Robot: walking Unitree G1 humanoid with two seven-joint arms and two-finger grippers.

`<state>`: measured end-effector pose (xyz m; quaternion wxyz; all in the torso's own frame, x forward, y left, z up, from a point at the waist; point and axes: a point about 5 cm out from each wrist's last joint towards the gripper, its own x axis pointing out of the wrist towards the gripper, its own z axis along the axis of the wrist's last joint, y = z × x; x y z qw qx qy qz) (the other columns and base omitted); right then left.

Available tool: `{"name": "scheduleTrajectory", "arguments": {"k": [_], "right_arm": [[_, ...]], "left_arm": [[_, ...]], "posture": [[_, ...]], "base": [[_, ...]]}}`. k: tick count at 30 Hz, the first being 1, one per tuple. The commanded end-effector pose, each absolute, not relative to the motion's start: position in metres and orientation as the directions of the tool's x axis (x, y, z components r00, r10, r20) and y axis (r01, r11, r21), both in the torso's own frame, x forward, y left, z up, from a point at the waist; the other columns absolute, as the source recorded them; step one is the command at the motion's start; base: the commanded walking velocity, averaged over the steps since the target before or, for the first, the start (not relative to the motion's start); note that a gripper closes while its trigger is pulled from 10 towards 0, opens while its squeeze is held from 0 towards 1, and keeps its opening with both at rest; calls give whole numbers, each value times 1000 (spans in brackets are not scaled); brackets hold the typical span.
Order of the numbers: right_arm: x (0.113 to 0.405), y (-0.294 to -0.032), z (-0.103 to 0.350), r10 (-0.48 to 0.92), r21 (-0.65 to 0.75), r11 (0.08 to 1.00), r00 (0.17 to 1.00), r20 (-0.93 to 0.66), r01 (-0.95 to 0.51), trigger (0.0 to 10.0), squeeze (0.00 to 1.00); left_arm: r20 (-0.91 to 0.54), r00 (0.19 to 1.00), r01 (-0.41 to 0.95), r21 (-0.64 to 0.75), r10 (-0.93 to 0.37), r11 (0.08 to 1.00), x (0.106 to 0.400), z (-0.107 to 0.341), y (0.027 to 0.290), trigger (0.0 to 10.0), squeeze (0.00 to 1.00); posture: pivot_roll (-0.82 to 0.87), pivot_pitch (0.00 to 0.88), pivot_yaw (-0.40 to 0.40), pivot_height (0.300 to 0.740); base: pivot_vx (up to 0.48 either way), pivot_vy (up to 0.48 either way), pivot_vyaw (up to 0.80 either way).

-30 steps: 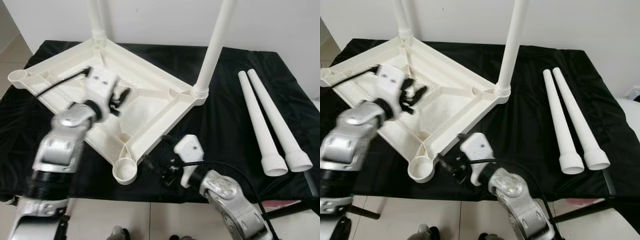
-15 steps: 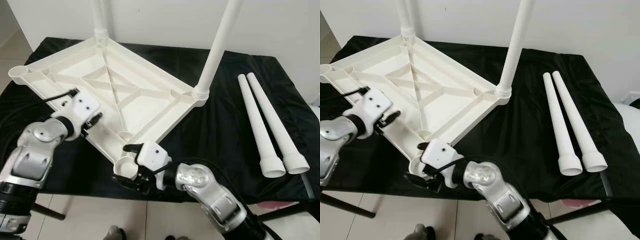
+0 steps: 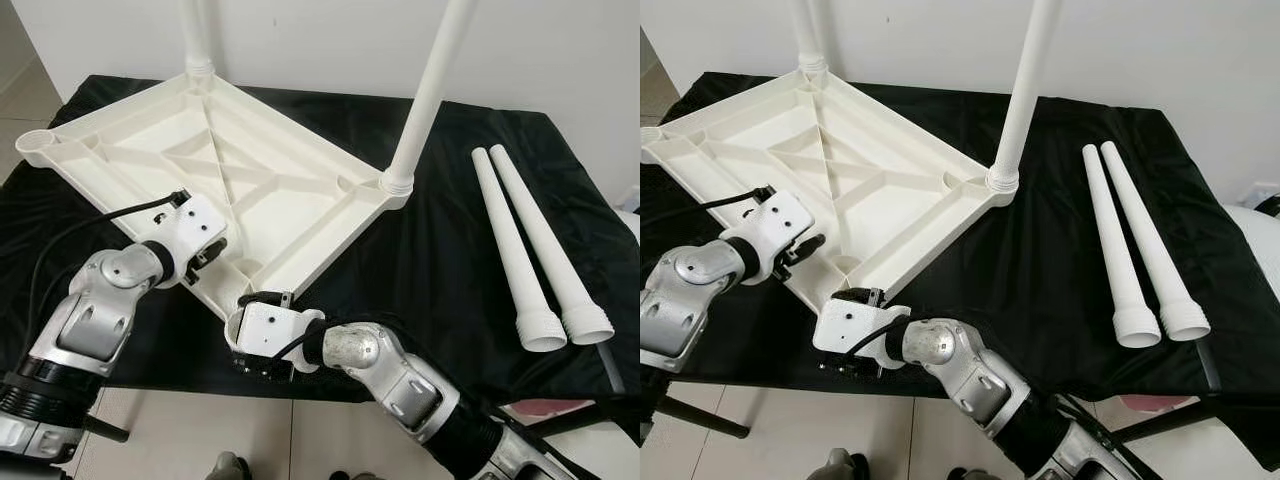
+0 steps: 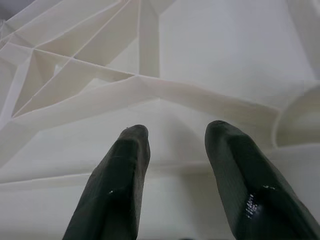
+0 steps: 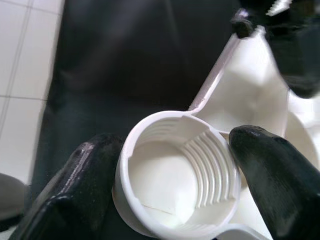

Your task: Building children table

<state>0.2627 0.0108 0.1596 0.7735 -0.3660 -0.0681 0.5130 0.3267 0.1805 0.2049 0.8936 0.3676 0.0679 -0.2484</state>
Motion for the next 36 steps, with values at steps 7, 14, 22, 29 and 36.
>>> {"name": "scheduleTrajectory", "arguments": {"k": [7,14,22,29,36], "right_arm": [[282,-16,149,712,-664,324,636,-297,-674,10000,0],[288,-45,148,634,-658,405,714,-298,-635,10000,0],[291,-95,144,479,-665,506,820,-312,-549,10000,0],[292,-126,143,367,-678,558,875,-315,-479,10000,0],[295,-149,144,278,-694,589,910,-307,-414,10000,0]], "left_arm": [[-435,810,586,639,-394,498,329,180,184,10000,0],[-503,774,633,633,-384,446,336,158,180,10000,0],[-604,674,734,614,-426,290,330,135,165,10000,0],[-620,609,781,577,-496,238,322,130,151,10000,0],[-589,568,808,533,-574,253,316,133,135,10000,0]], "posture": [[76,163,-58,740],[69,158,-60,740],[41,158,-42,740],[36,160,-32,740],[34,161,-30,740]], "base": [[0,0,0],[0,0,0],[0,0,0],[0,0,0],[0,0,0]]}}
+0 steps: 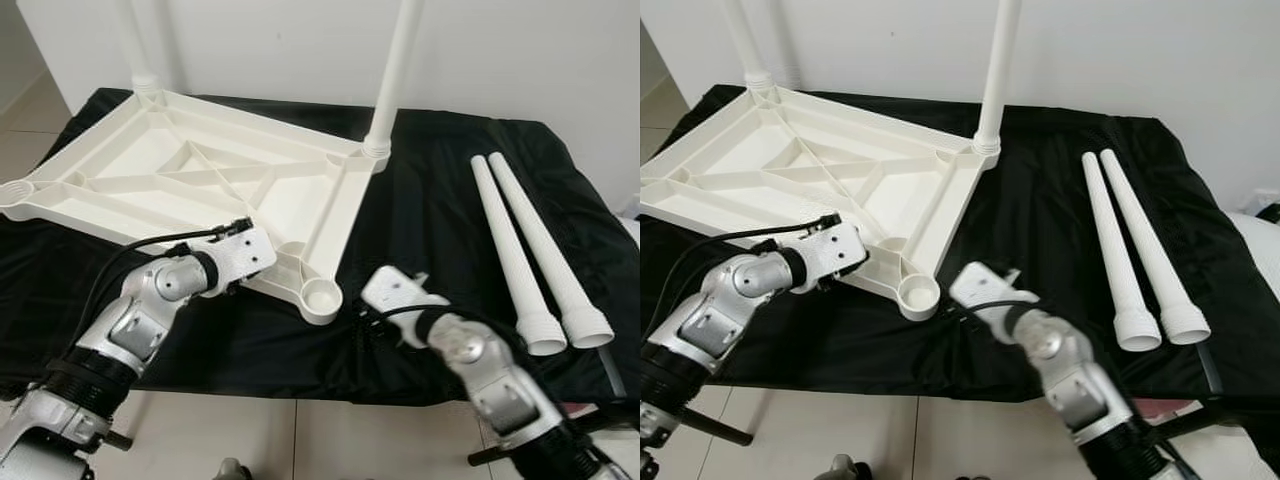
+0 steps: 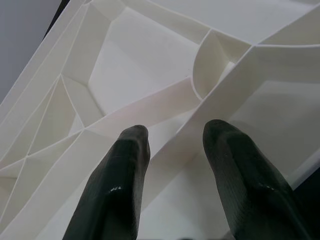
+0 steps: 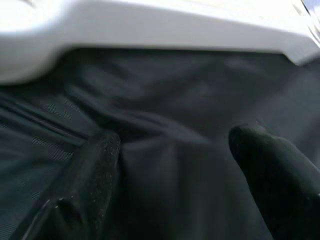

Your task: Building children table

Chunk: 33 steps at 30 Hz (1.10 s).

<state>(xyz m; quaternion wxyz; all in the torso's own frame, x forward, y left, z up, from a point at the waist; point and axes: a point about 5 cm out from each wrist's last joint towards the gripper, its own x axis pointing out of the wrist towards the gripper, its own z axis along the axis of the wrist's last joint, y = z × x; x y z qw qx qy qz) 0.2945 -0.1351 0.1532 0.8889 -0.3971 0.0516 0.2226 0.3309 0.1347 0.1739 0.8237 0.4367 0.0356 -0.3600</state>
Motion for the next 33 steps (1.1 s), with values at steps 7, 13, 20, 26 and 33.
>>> {"name": "scheduleTrajectory", "arguments": {"k": [7,13,20,26,33], "right_arm": [[314,-202,164,15,-756,636,982,-189,-155,10000,0],[318,-182,196,101,-652,755,995,5,-73,10000,0],[314,-165,222,176,-527,848,970,167,-63,10000,0],[302,-134,226,320,-419,881,929,186,-219,10000,0],[262,-93,202,603,-323,769,793,83,-551,10000,0]], "left_arm": [[-346,473,868,344,-811,359,306,161,64,10000,0],[-255,451,879,291,-856,377,304,176,41,10000,0],[-223,472,865,304,-853,400,310,185,33,10000,0],[-120,667,732,285,-735,618,335,207,51,10000,0],[-107,779,598,427,-618,678,341,229,120,10000,0]], "posture": [[41,157,-30,740],[42,159,-28,740],[43,157,-26,740],[39,152,-24,740],[34,156,-25,740]], "base": [[0,0,0],[0,0,0],[0,0,0],[0,0,0],[0,0,0]]}}
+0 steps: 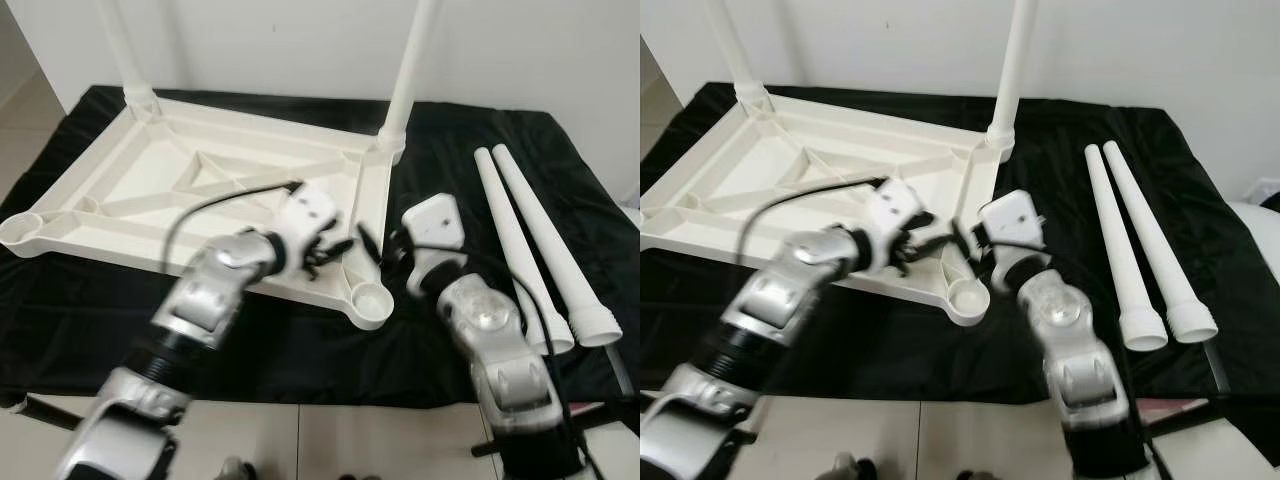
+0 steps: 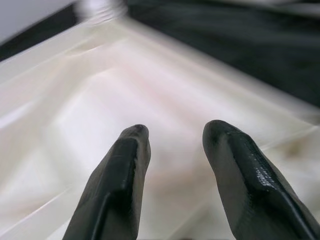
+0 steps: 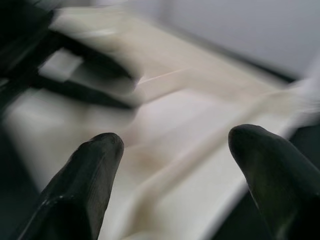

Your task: Building children table

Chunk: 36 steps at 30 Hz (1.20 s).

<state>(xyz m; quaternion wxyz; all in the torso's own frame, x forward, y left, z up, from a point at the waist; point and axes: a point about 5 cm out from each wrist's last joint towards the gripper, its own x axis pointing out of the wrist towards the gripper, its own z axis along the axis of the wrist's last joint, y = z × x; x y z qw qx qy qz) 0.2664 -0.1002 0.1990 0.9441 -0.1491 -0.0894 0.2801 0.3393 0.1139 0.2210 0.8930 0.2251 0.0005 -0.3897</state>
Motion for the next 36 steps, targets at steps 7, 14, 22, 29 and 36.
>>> {"name": "scheduleTrajectory", "arguments": {"k": [7,14,22,29,36], "right_arm": [[247,-85,177,661,-323,704,750,-27,-632,10000,0],[273,-101,142,439,-569,668,872,-218,-479,10000,0],[282,-142,146,224,-615,727,952,-208,-305,10000,0],[286,-179,149,42,-654,743,985,-165,-141,10000,0],[293,-189,175,-6,-585,811,1000,3,7,10000,0]], "left_arm": [[-145,842,504,555,-520,662,332,241,173,10000,0],[-127,869,463,552,-479,693,325,242,183,10000,0],[-144,837,515,535,-528,670,322,233,165,10000,0],[-216,768,608,541,-603,581,320,220,149,10000,0],[-258,648,721,510,-716,469,320,212,120,10000,0]], "posture": [[44,154,-37,740],[65,148,-60,740],[44,158,-47,740],[26,157,-31,740],[18,153,-20,740]], "base": [[0,0,0],[0,0,0],[0,0,0],[0,0,0],[0,0,0]]}}
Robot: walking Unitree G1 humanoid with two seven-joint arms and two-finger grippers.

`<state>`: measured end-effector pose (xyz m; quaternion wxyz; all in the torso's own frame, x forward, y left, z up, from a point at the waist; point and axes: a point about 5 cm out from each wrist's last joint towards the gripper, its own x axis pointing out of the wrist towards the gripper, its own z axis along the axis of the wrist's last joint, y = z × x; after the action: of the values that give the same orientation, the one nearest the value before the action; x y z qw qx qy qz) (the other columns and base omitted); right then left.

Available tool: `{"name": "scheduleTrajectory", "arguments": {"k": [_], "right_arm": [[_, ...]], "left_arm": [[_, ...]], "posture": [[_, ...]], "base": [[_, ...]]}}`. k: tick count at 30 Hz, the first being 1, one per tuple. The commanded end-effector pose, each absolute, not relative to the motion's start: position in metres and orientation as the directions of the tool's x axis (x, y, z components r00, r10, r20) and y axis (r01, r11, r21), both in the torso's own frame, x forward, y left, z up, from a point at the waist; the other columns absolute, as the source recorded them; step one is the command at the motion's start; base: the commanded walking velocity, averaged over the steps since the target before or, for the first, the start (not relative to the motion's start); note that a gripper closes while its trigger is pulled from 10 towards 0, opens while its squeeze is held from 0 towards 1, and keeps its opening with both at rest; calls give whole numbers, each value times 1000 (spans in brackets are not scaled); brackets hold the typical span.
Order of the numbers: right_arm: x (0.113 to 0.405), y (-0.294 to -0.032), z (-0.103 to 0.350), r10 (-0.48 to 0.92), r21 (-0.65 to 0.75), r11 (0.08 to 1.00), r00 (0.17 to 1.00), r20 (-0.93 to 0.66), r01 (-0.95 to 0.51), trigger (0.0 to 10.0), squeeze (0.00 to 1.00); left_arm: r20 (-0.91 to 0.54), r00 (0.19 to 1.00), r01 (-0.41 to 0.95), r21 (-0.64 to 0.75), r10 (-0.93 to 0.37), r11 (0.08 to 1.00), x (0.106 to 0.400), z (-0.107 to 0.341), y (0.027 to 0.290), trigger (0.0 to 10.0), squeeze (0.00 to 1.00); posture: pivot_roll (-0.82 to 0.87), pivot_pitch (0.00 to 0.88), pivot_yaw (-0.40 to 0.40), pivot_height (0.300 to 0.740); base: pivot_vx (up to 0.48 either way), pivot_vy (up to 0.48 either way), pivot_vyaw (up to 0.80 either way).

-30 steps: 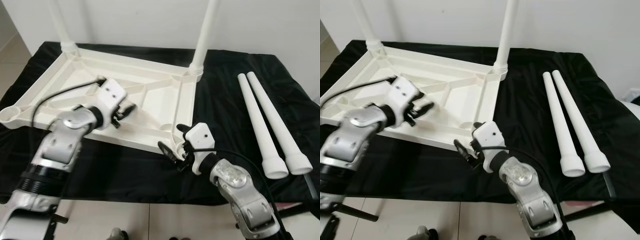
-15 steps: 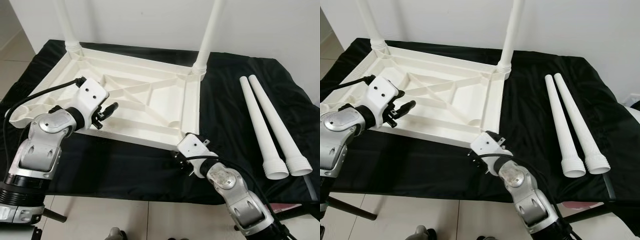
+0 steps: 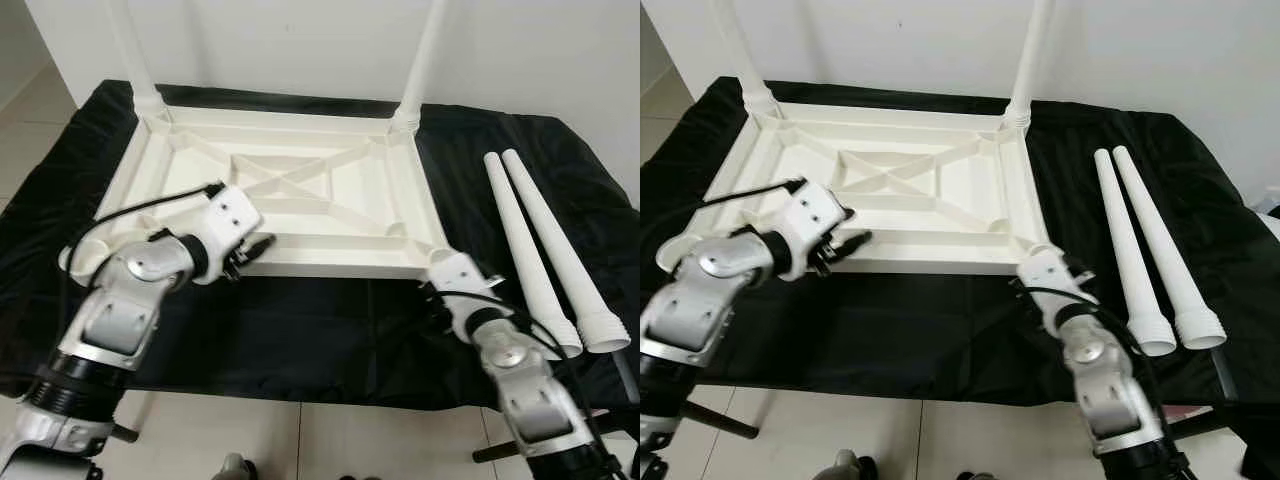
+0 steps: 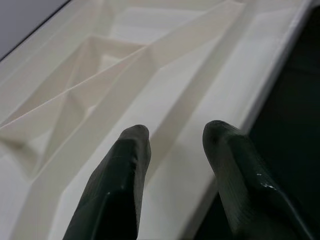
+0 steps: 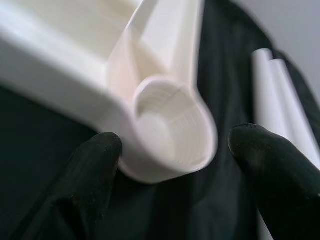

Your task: Building children table

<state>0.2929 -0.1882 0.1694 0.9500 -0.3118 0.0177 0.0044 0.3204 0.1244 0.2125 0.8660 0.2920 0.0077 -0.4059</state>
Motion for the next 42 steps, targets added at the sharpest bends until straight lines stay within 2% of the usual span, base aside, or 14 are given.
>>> {"name": "scheduleTrajectory", "arguments": {"k": [1,3,4,6,8,9,12,13,19,20,28,40,41,42], "right_arm": [[292,-179,185,48,-519,855,997,58,-11,10000,0],[292,-173,191,81,-475,880,992,96,-26,10000,0],[289,-162,200,133,-378,923,981,144,-70,10000,0],[289,-162,200,133,-378,923,981,144,-70,10000,0],[284,-147,211,190,-236,962,959,212,-138,10000,0],[284,-147,211,190,-236,962,959,212,-138,10000,0],[281,-130,211,198,-97,979,954,225,-180,10000,0],[283,-129,209,181,-85,982,960,215,-167,10000,0],[286,-135,207,139,-77,989,968,208,-125,10000,0],[287,-140,208,120,-77,991,970,211,-106,10000,0],[285,-150,214,76,-55,996,969,235,-65,10000,0],[280,-156,214,44,-38,999,970,237,-36,10000,0],[281,-156,214,44,-40,999,970,238,-35,10000,0],[281,-156,214,44,-40,999,970,238,-35,10000,0]], "left_arm": [[-249,607,754,481,-755,447,318,214,111,10000,0],[-241,579,774,462,-779,432,317,215,106,10000,0],[-233,534,803,439,-813,402,315,217,98,10000,0],[-233,534,803,439,-813,402,315,217,98,10000,0],[-232,466,842,414,-854,346,312,217,87,10000,0],[-232,466,842,414,-854,346,312,217,87,10000,0],[-253,402,881,368,-880,297,319,205,62,10000,0],[-262,402,885,359,-877,298,322,201,56,10000,1000],[-280,404,888,347,-871,300,332,195,45,10000,1000],[-288,390,896,337,-874,289,336,195,40,10000,0],[-319,402,893,345,-858,290,353,197,26,10000,0],[-442,349,919,334,-826,209,357,171,15,10000,0],[-455,366,913,344,-812,219,359,168,15,4902,0],[-455,366,913,344,-812,219,359,168,15,4902,0]], "posture": [[18,151,-17,740],[18,151,-17,740],[16,150,-16,740],[16,150,-16,740],[15,149,-15,740],[15,149,-15,740],[12,149,-17,740],[9,152,-17,740],[0,159,-15,740],[-4,165,-12,740],[-21,175,2,740],[-44,173,23,740],[-45,173,23,740],[-45,173,23,740]], "base": [[0,0,0],[0,0,0],[0,0,0],[0,0,0],[0,0,0],[0,0,0],[0,0,0],[0,0,0],[0,0,0],[0,0,0],[0,0,0],[0,0,0],[0,0,0],[0,0,0]]}}
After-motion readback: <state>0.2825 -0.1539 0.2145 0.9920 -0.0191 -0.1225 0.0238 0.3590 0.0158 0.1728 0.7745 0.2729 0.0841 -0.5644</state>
